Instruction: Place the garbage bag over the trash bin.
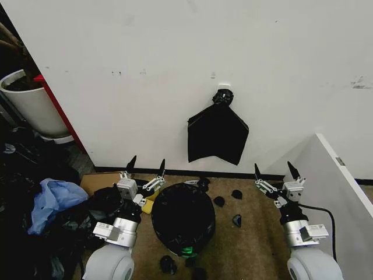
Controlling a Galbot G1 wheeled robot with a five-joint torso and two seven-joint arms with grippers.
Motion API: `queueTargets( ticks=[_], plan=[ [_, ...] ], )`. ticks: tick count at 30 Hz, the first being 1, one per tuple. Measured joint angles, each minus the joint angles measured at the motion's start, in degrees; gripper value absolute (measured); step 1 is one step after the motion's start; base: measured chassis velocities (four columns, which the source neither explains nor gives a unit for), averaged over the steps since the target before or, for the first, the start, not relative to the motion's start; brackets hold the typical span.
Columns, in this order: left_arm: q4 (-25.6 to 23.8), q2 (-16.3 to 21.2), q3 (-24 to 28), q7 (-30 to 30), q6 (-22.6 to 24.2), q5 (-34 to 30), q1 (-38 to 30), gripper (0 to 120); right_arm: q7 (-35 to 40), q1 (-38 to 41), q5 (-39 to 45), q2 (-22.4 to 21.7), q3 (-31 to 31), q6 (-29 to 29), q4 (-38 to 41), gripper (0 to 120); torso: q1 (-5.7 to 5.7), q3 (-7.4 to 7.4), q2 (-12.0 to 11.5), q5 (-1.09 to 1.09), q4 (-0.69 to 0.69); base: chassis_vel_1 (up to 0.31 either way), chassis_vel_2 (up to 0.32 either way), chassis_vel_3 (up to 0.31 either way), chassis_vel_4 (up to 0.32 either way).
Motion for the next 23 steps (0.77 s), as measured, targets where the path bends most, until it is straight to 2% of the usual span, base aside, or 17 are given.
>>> queueTargets(
  ticks=[23],
  plan=[
    [-1.88, -1.07, -0.08, 0.56, 0.41, 0.32, 1.04, 100, -0.25, 0.84, 0.46, -1.31, 0.07, 1.38, -1.24, 100, 0.00, 0.00, 0.00, 0.00, 0.00, 0.000, 0.000, 0.000, 0.000]
  ],
)
